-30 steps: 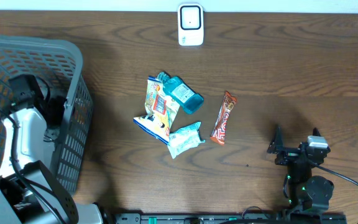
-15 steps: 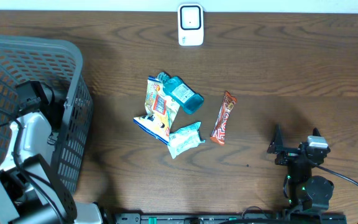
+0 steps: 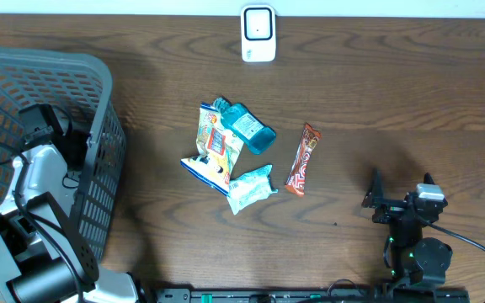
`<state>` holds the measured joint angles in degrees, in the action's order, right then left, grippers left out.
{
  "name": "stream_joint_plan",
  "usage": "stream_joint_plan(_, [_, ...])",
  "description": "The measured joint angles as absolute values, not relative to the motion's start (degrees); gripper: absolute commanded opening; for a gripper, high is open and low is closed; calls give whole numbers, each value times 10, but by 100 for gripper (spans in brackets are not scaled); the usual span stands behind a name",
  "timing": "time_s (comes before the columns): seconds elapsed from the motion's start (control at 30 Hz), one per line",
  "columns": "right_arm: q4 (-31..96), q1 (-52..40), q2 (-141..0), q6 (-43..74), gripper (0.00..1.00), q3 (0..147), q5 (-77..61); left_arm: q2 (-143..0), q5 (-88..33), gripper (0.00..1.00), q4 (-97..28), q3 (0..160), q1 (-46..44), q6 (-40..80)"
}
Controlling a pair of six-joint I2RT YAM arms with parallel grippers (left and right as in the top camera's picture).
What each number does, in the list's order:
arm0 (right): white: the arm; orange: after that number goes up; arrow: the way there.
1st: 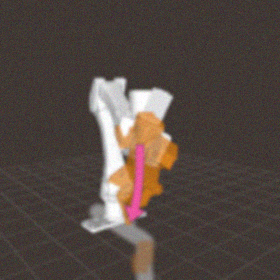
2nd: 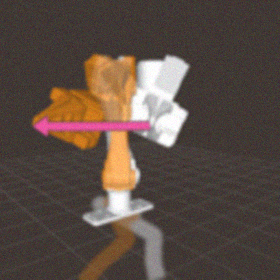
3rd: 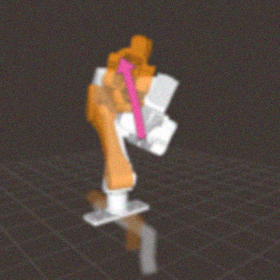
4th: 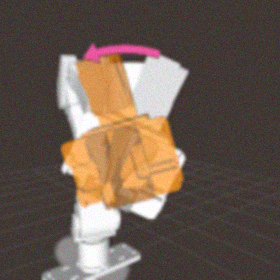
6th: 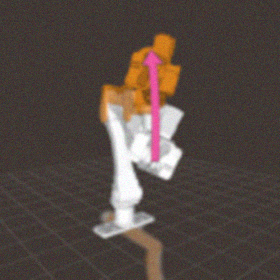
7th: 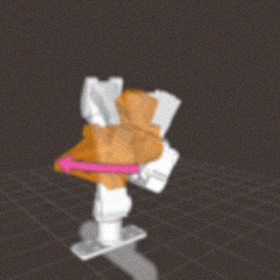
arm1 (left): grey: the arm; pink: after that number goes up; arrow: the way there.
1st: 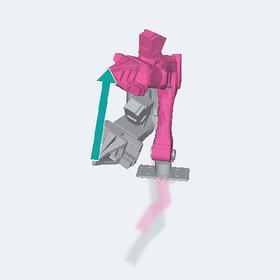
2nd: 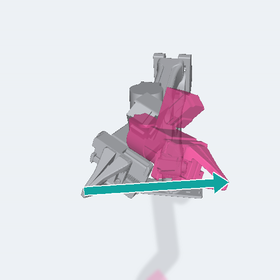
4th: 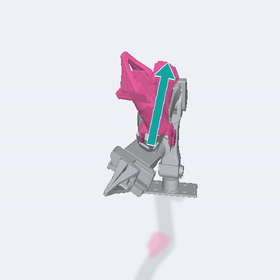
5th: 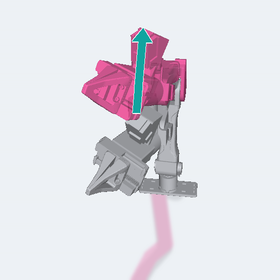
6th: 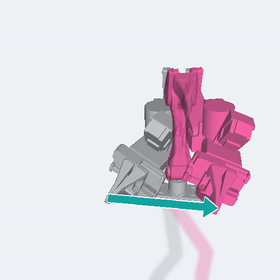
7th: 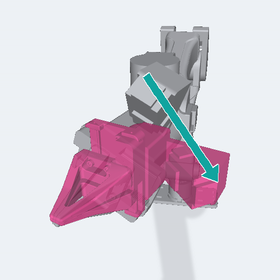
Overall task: Scan the item barcode
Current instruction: 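Return the left gripper to the basket and grasp the orange box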
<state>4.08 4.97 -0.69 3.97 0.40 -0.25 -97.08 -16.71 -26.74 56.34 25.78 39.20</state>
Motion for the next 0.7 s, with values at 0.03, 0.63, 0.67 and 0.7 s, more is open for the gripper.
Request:
stream_joint_plan(0.03, [41, 50, -7, 40, 99, 4, -3, -971, -167, 7, -267, 564, 258, 392])
stream_joint_plan(0.63, [41, 50, -7, 39, 99, 4, -3, -597, -160, 8, -311, 548, 291, 373])
stream_joint_plan(0.67, [41, 50, -7, 40, 99, 4, -3, -559, -160, 7, -311, 548, 291, 373])
stream_joint_plan(0.7, [41, 50, -7, 40, 99, 4, -3, -528, -160, 7, -311, 548, 290, 373])
